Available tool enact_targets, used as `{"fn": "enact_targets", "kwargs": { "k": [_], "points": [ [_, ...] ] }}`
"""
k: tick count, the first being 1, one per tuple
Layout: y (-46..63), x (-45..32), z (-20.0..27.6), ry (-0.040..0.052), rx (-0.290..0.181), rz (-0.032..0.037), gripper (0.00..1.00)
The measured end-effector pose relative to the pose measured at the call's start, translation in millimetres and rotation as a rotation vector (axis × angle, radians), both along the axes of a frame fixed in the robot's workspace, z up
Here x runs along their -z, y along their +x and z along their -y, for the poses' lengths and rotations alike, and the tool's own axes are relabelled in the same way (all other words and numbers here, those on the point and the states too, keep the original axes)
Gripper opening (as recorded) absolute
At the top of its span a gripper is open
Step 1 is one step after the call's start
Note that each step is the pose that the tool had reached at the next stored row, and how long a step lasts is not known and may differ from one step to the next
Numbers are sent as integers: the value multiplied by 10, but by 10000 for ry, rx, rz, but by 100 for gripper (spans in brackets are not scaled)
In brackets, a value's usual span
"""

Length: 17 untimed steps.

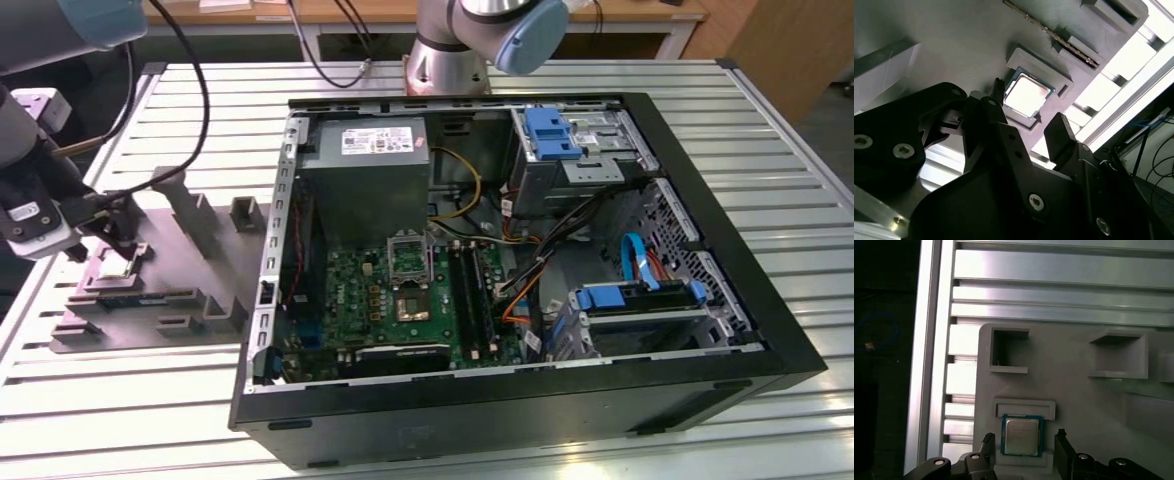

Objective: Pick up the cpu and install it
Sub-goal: 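Pick up the cpu and move it towards the insertion slot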

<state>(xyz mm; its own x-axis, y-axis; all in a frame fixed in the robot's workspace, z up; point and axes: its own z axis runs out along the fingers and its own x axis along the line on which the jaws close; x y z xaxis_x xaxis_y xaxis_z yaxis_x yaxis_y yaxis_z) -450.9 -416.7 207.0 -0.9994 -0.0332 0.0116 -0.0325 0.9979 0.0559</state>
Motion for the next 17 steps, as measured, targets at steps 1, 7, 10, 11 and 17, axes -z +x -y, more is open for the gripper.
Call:
{"fn": "enact_targets", "kwargs": {
  "k": [1,7,10,11,17],
  "points": [
    [0,18,0,2,0,1,59],
    [0,31,0,1,0,2,59],
    [0,31,0,1,0,4,66],
    [0,32,0,2,0,5,66],
    [-3,113,-1,38,0,6,66]
  ]
}}
